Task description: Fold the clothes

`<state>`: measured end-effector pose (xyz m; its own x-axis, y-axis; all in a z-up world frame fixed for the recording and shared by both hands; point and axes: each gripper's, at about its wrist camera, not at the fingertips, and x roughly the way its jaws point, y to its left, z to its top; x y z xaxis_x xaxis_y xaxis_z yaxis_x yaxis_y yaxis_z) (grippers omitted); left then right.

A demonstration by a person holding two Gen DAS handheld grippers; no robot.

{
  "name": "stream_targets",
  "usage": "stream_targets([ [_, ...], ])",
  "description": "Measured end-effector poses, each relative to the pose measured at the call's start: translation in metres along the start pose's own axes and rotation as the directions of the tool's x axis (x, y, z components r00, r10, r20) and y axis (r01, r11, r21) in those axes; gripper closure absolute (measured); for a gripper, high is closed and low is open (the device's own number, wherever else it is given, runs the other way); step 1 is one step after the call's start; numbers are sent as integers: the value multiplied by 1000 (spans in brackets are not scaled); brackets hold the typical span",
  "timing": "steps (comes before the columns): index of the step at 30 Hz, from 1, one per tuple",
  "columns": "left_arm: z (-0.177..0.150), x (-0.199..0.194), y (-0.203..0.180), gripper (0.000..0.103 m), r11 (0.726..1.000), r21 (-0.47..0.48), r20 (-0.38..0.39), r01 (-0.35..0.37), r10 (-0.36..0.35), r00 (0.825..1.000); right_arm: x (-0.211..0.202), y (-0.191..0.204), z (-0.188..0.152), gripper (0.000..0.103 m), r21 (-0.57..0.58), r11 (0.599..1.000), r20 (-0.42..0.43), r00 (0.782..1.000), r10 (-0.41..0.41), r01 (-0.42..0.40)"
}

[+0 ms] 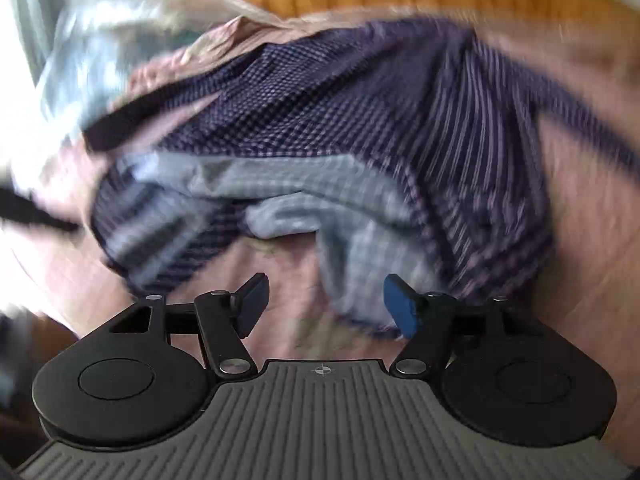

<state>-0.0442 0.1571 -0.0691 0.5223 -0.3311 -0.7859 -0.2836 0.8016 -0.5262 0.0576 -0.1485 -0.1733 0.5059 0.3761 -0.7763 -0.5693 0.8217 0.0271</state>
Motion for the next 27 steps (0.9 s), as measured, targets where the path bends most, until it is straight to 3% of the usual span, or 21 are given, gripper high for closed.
stream_targets([
  [2,8,21,-18,82,999,33,-24,37,-37,999,4,-1,-2,40,-100,994,-32,998,-48,44],
  [4,10,43,-34,82,996,81,-44,41,-38,998,17,-5,-6,54,-151,988,-81,996,-48,35],
  [5,10,49,-39,82,994,97,-54,49,-44,998,22,-10,-4,82,-150,989,-108,994,-31,14],
  [6,11,55,-43,81,993,108,-60,56,-50,997,24,-17,-2,100,-141,990,-133,991,-12,-7],
  [7,13,61,-46,79,991,113,-62,68,-61,996,22,-25,2,103,-108,994,-140,990,8,-23],
  [8,14,64,-46,71,990,114,-66,84,-76,995,18,-37,10,103,-37,998,-132,990,41,-47],
  [10,15,76,-50,61,990,108,-58,93,-87,995,9,-67,25,103,181,974,-85,985,151,-134],
  [11,16,83,-53,56,990,104,-52,94,-89,995,6,-84,30,103,302,934,-54,975,215,-190],
  [15,17,102,-60,49,992,124,-14,27,-26,1000,1,-134,28,103,648,670,108,914,390,-362],
  [17,14,106,-57,48,992,127,-12,24,-22,1000,1,-150,22,103,743,531,179,885,429,-408],
  [21,6,119,-50,43,994,48,-44,103,-101,994,5,-160,3,103,861,211,315,811,493,-463],
  [24,6,126,-44,43,986,-46,16,158,-158,987,8,-156,-14,103,890,94,339,786,517,-446],
  [25,7,129,-43,46,980,-61,21,190,-189,982,9,-155,-18,103,896,71,341,783,521,-438],
  [26,9,131,-43,65,972,-77,26,221,-220,975,8,-154,-23,103,903,61,336,786,519,-426],
  [27,10,134,-42,101,963,-92,31,253,-251,967,7,-154,-25,103,908,81,316,798,513,-411],
])
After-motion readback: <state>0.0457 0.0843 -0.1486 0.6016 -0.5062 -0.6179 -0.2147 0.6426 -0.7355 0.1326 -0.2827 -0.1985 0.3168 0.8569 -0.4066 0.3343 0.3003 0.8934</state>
